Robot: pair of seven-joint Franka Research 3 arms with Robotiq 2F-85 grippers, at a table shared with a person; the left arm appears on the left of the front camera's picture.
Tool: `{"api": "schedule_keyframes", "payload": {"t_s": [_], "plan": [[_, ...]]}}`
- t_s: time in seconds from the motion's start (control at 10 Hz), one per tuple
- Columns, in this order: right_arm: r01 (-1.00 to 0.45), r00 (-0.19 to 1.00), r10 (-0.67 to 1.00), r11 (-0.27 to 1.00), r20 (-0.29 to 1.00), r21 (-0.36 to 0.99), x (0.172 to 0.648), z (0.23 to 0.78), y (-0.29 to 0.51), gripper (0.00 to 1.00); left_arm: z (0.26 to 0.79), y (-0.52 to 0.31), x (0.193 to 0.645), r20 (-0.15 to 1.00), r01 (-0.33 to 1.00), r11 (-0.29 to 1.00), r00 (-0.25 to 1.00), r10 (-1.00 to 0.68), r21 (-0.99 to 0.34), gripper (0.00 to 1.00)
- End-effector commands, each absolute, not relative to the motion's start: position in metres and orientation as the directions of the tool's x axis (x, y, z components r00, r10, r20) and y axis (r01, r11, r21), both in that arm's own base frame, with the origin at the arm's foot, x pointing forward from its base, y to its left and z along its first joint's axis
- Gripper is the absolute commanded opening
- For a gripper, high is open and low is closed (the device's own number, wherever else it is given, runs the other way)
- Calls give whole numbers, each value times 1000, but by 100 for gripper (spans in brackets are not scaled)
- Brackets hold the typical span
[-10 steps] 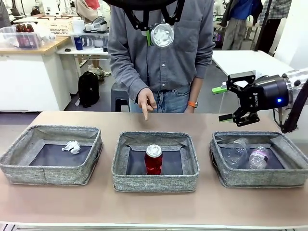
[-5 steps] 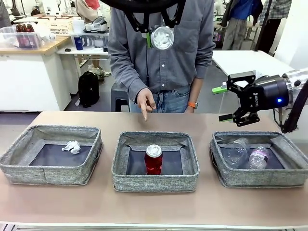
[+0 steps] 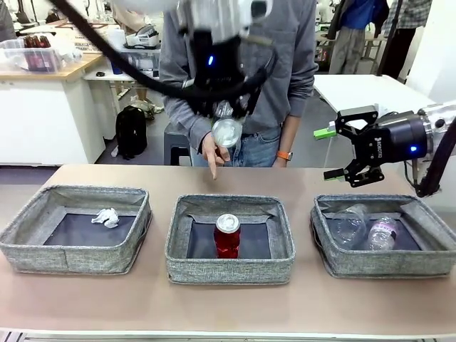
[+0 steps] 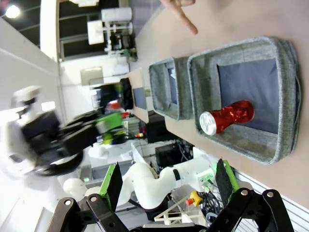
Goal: Sort the waste into the appropriate baskets.
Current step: Place the picked waste into the Fabric basket indicated by the person.
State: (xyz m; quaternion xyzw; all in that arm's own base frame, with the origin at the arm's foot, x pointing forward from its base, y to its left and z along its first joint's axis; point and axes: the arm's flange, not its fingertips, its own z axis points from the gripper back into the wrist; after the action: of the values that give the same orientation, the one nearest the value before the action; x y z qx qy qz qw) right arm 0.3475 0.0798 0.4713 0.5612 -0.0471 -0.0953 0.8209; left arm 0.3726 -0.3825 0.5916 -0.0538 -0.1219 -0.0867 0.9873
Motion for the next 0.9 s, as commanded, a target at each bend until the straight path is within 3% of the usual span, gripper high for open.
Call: {"api": "schedule_keyframes", "payload": {"t_s": [0.0, 0.2, 0.4, 0.8], "plan": [[120, 977, -208, 355, -47, 927, 348, 475, 79, 100, 531, -354, 379, 227, 123, 985, 970, -92, -125, 41], [120, 977, -208, 355, -47, 927, 348, 475, 79, 100, 495, -354, 391, 203, 119, 990, 974, -101, -80, 41], [120, 977, -208, 355, -47, 927, 348, 475, 79, 100, 493, -352, 393, 229, 110, 994, 968, -102, -24, 41], [120, 977, -208, 355, -47, 927, 348, 475, 79, 100, 493, -354, 393, 226, 115, 993, 969, -105, -35, 41]]}}
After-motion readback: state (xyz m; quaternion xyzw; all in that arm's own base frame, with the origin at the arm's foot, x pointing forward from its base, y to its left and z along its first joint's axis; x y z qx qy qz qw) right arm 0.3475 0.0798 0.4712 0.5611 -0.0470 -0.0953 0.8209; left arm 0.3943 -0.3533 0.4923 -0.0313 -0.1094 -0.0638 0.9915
